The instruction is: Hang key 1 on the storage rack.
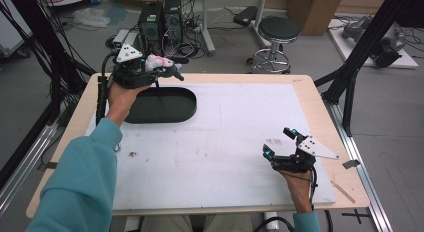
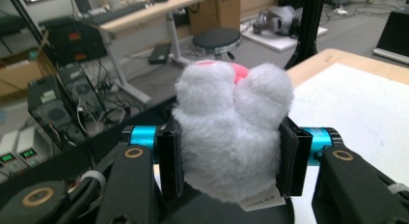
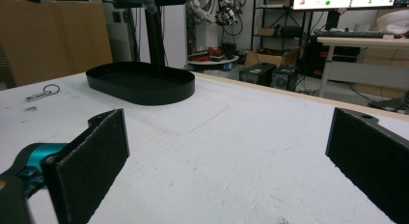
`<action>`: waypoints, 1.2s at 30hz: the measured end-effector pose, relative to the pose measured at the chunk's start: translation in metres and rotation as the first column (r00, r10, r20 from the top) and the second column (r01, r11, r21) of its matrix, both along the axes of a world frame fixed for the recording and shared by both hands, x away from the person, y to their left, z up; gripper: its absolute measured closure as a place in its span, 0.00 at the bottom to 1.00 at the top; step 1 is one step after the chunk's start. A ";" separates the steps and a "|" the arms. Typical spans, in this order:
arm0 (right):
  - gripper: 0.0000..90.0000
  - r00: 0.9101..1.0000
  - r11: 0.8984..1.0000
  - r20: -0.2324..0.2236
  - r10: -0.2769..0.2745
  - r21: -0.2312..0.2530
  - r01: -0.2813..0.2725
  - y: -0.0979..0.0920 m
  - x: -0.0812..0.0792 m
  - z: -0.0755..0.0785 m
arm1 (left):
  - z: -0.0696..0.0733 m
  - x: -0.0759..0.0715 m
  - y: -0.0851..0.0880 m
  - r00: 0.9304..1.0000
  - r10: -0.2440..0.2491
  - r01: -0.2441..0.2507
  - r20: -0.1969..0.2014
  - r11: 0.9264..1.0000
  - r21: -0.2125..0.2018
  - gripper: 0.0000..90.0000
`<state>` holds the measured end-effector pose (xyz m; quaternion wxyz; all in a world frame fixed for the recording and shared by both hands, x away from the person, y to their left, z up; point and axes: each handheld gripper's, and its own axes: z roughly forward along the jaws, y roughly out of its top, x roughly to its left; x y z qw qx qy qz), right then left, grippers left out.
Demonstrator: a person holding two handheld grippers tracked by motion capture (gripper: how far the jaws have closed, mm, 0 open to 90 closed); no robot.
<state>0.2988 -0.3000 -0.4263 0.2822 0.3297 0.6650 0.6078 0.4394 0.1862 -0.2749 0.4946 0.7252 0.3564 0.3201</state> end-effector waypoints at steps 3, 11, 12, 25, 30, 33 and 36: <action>0.01 1.000 1.000 -0.003 -0.003 0.007 0.003 0.000 0.000 -0.001 | -0.005 -0.001 0.000 1.000 -0.001 0.001 0.006 1.000 -0.003 0.60; 0.01 1.000 1.000 -0.002 -0.002 -0.002 0.002 0.002 0.000 -0.005 | -0.013 -0.008 0.001 1.000 -0.011 0.011 0.005 1.000 -0.009 0.61; 0.01 1.000 1.000 0.001 -0.002 -0.005 0.002 0.002 0.000 -0.006 | -0.014 -0.009 0.001 1.000 -0.014 0.014 0.005 1.000 -0.012 0.61; 0.01 1.000 1.000 -0.011 -0.001 -0.002 0.000 0.004 0.000 -0.009 | -0.031 -0.013 0.000 1.000 -0.017 0.017 -0.016 1.000 -0.010 0.61; 0.01 1.000 1.000 -0.011 0.003 -0.008 -0.003 0.004 0.000 -0.011 | -0.041 -0.020 0.004 0.999 -0.016 0.016 -0.037 1.000 -0.022 0.61; 0.01 1.000 1.000 -0.017 0.001 -0.008 -0.001 0.004 0.000 -0.012 | -0.046 -0.022 0.008 0.999 -0.013 0.011 -0.043 1.000 -0.028 0.61; 0.01 1.000 1.000 -0.017 0.002 -0.009 -0.003 0.004 0.001 -0.012 | -0.050 -0.019 0.009 0.998 -0.014 0.012 -0.055 1.000 -0.026 0.61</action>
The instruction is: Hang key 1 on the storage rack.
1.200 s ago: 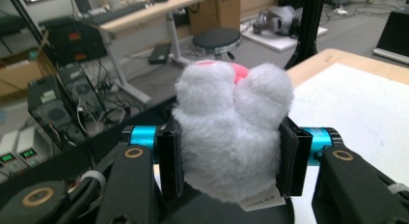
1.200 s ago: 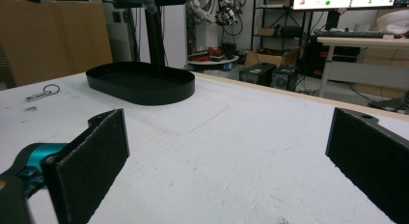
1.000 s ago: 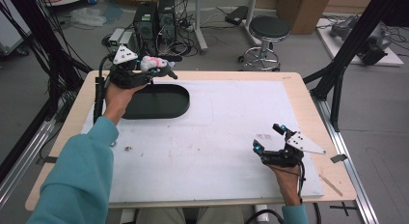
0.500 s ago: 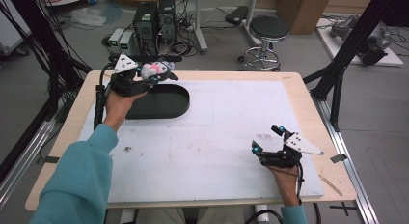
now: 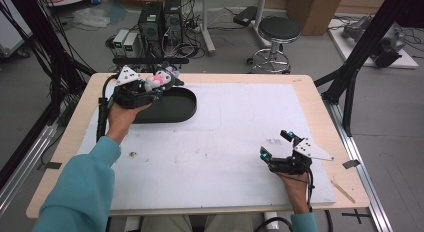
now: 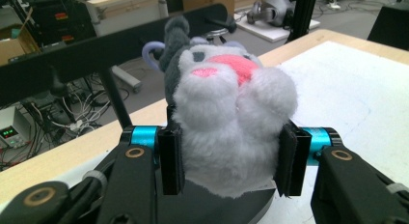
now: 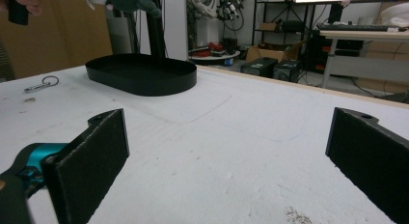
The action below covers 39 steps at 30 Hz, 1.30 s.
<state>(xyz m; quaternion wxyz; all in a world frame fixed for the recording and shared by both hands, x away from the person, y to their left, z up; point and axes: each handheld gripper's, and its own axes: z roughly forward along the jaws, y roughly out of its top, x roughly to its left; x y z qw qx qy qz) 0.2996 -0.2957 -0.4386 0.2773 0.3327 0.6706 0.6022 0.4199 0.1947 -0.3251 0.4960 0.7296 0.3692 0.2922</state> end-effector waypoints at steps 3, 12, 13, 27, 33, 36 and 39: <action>0.01 1.000 1.000 0.000 -0.002 -0.004 0.002 0.000 0.000 0.000 | -0.004 0.004 -0.002 1.000 0.001 -0.001 -0.005 1.000 -0.001 0.61; 0.01 1.000 1.000 -0.012 -0.003 -0.003 0.003 0.000 0.002 -0.003 | -0.018 0.022 -0.002 0.999 0.032 -0.033 -0.013 0.999 -0.040 0.60; 0.01 1.000 1.000 -0.016 -0.003 -0.002 0.003 0.000 0.002 -0.003 | -0.019 0.023 -0.002 0.999 0.034 -0.034 -0.012 0.999 -0.033 0.60; 0.01 1.000 1.000 -0.028 -0.011 -0.003 0.011 -0.001 0.004 -0.008 | -0.026 0.028 -0.002 0.998 0.028 -0.028 -0.053 1.000 -0.003 0.48; 0.01 0.999 1.000 -0.035 -0.020 0.000 0.020 -0.002 0.004 -0.010 | -0.029 0.030 0.001 0.998 -0.010 0.010 -0.068 1.000 -0.011 0.26; 0.01 0.999 1.000 -0.038 -0.027 0.001 0.027 -0.002 0.004 -0.011 | -0.029 0.028 0.002 0.997 -0.059 0.058 -0.057 0.998 -0.012 0.13; 0.01 0.999 0.999 -0.034 -0.035 0.001 0.035 -0.002 0.005 -0.012 | -0.025 0.026 0.005 0.996 -0.076 0.075 -0.051 0.997 -0.029 0.03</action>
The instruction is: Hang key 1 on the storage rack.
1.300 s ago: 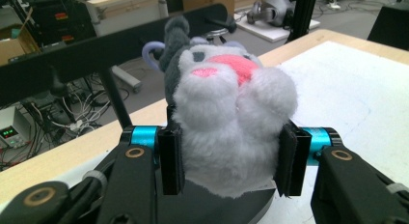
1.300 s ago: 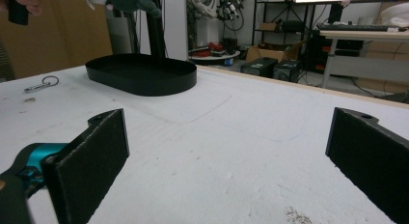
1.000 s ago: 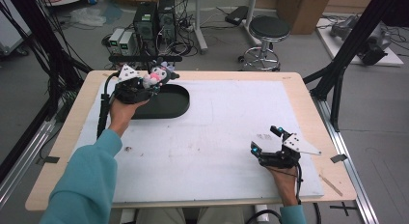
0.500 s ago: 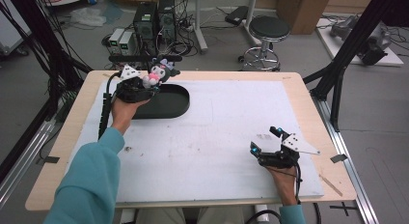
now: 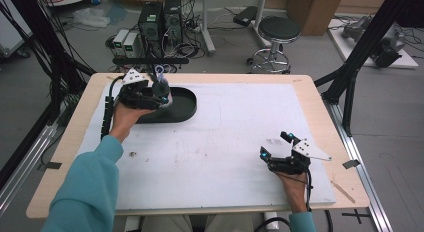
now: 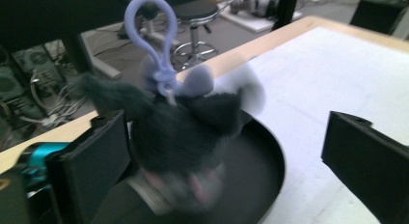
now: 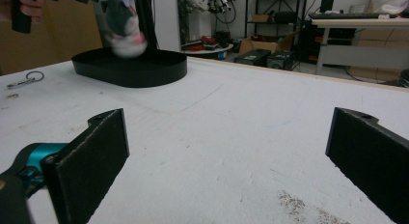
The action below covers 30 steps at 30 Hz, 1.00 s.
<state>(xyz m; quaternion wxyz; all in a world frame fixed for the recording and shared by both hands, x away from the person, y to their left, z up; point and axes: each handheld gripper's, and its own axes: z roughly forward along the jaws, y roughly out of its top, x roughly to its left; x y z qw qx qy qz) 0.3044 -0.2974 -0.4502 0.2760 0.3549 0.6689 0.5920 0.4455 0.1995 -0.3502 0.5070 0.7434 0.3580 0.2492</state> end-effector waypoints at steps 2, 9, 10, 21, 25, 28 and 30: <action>0.01 1.000 1.000 0.004 -0.006 -0.004 0.006 0.000 0.000 0.000 | 0.003 -0.004 0.002 1.000 -0.010 0.010 0.013 1.000 -0.016 0.02; 0.01 1.000 0.999 0.005 -0.029 0.016 0.029 -0.002 -0.001 -0.001 | 0.006 -0.027 0.006 0.995 -0.053 0.052 0.080 0.999 0.010 0.02; 0.01 0.999 0.999 0.011 -0.032 0.021 0.032 -0.002 -0.002 -0.001 | 0.006 -0.031 0.007 0.994 -0.053 0.052 0.093 0.999 0.007 0.02; 0.01 0.999 0.998 0.023 -0.047 0.035 0.046 -0.005 -0.002 -0.002 | -0.003 -0.077 0.038 0.976 -0.082 0.096 0.202 0.993 -0.062 0.02; 0.01 0.998 0.998 0.031 -0.047 0.039 0.045 -0.005 -0.001 -0.002 | -0.009 -0.098 0.054 0.968 -0.083 0.107 0.237 0.990 -0.091 0.02; 0.01 0.998 0.998 0.047 -0.047 0.033 0.045 -0.005 -0.001 -0.002 | -0.013 -0.112 0.066 0.963 -0.074 0.109 0.259 0.986 -0.123 0.02; 0.01 0.998 0.998 0.044 -0.051 0.033 0.049 -0.004 -0.002 -0.003 | -0.016 -0.120 0.073 0.963 -0.062 0.105 0.264 0.983 -0.152 0.02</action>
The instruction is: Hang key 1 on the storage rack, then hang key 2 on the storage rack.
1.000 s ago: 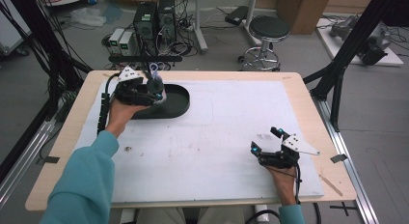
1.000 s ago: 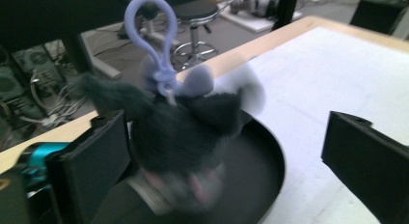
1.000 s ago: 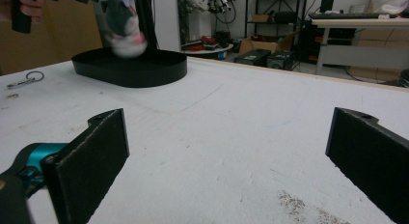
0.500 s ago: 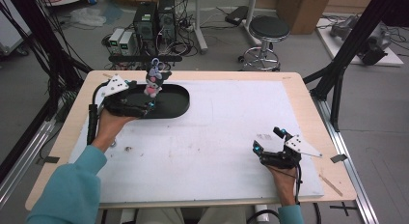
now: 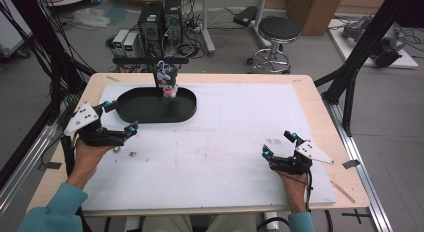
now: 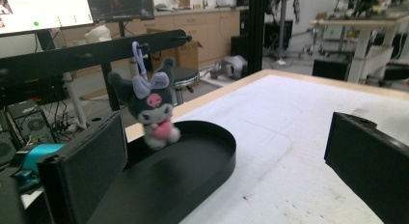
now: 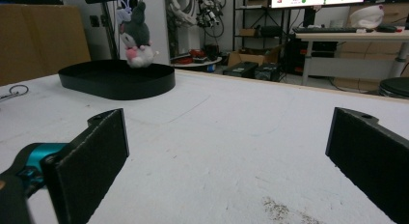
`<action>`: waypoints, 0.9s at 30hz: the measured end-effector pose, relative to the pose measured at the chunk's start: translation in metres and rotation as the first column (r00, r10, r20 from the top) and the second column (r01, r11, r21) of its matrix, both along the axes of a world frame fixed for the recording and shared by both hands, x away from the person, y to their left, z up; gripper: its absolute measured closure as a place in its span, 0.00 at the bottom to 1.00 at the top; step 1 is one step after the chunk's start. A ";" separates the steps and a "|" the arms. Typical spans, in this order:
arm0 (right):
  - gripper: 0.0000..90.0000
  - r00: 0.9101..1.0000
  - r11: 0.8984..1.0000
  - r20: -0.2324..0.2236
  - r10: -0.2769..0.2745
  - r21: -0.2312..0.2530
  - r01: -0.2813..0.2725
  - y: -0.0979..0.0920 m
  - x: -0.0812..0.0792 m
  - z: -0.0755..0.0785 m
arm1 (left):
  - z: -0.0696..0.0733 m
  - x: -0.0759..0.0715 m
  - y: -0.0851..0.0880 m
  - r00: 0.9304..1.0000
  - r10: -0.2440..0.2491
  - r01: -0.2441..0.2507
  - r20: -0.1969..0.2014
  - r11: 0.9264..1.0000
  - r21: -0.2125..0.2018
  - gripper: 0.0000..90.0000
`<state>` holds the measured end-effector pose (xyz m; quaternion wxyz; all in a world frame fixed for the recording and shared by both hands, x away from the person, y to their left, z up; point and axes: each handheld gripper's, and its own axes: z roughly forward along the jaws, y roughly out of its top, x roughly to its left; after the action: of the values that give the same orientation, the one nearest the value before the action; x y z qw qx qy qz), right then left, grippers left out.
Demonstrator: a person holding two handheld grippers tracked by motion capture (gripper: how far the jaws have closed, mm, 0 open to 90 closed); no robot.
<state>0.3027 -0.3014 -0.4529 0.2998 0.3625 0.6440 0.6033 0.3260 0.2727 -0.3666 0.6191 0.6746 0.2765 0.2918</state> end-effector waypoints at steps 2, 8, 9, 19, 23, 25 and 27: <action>0.01 1.000 1.000 -0.003 0.002 0.001 -0.002 0.000 0.001 -0.001 | -0.004 -0.007 0.006 1.000 0.010 -0.009 0.003 1.000 -0.022 0.02; 0.01 1.000 1.000 0.001 -0.003 -0.008 0.003 0.002 0.000 -0.001 | -0.017 -0.018 0.019 0.999 0.036 -0.035 0.003 0.998 -0.044 0.02; 0.01 1.000 1.000 -0.001 -0.006 -0.006 0.006 0.002 0.000 -0.001 | -0.018 -0.019 0.021 0.999 0.038 -0.038 0.012 0.998 -0.046 0.02; 0.01 1.000 1.000 0.013 -0.010 -0.013 0.011 0.003 -0.001 -0.002 | -0.019 -0.024 0.027 0.999 0.047 -0.046 0.017 0.998 -0.039 0.02; 0.01 1.000 1.000 0.018 -0.009 -0.021 0.010 0.003 -0.001 -0.002 | -0.019 -0.024 0.028 0.999 0.053 -0.053 0.012 0.998 -0.032 0.02; 0.01 1.000 1.000 0.016 -0.008 -0.015 0.008 0.003 -0.001 -0.002 | -0.019 -0.025 0.029 0.998 0.055 -0.055 0.015 0.998 -0.031 0.02; 0.01 1.000 1.000 0.014 -0.010 -0.013 0.010 0.002 -0.001 -0.002 | -0.018 -0.025 0.030 0.998 0.055 -0.055 0.010 0.998 -0.015 0.02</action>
<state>0.3016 -0.2993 -0.4546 0.3096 0.3597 0.6440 0.6000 0.3014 0.3024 -0.3850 0.6172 0.6607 0.2938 0.3101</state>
